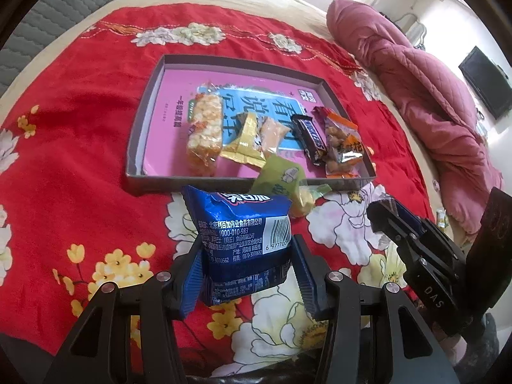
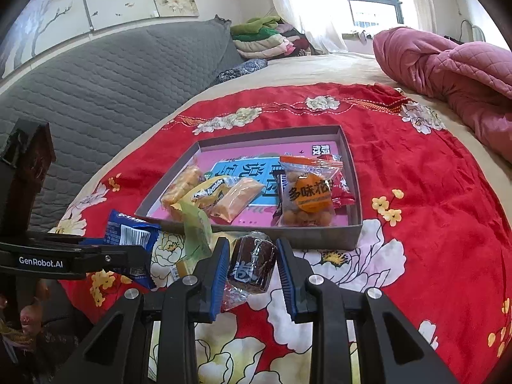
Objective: Organize snacks
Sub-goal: 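Lift and carry the biscuit pack with the left tool while the right tool carries the chocolate to the tray, then lower the biscuit pack into the tray and open the left tool while the right tool releases the chocolate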
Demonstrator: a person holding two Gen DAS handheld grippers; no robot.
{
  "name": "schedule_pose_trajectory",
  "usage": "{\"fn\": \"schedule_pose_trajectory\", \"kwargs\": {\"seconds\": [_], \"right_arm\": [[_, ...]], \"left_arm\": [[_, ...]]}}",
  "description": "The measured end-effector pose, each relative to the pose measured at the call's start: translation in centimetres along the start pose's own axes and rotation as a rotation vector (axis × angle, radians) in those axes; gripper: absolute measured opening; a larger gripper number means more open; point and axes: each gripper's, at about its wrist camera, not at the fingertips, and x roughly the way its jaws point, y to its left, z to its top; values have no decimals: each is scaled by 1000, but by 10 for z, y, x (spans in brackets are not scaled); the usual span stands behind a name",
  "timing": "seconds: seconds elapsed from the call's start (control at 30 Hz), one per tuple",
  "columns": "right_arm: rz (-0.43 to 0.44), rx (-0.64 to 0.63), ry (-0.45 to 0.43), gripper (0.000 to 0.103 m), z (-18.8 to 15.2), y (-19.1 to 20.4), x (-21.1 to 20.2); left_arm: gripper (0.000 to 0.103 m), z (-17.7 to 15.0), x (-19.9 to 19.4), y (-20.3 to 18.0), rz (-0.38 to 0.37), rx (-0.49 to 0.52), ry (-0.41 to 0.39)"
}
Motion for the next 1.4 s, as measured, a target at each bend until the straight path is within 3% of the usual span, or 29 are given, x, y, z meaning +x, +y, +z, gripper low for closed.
{"fn": "schedule_pose_trajectory", "kwargs": {"seconds": [0.37,0.7,0.87,1.07,1.17,1.4], "right_arm": [[-1,-1,-36,30,7,0,1],[-3,-28,-79,30,25,6,15],[5,6,-31,31,19,-3,18],[-13,29,91,34,-3,-10,27],[-23,12,132,40,-9,-7,36],[-22,-52,197,41,-20,4,49]], "left_arm": [[53,15,-9,20,25,-43,-64],[53,55,-5,62,94,-106,-154],[53,70,11,69,96,-120,-155],[53,86,27,73,97,-118,-150],[53,90,34,75,85,-123,-142],[53,95,47,70,72,-105,-127]]}}
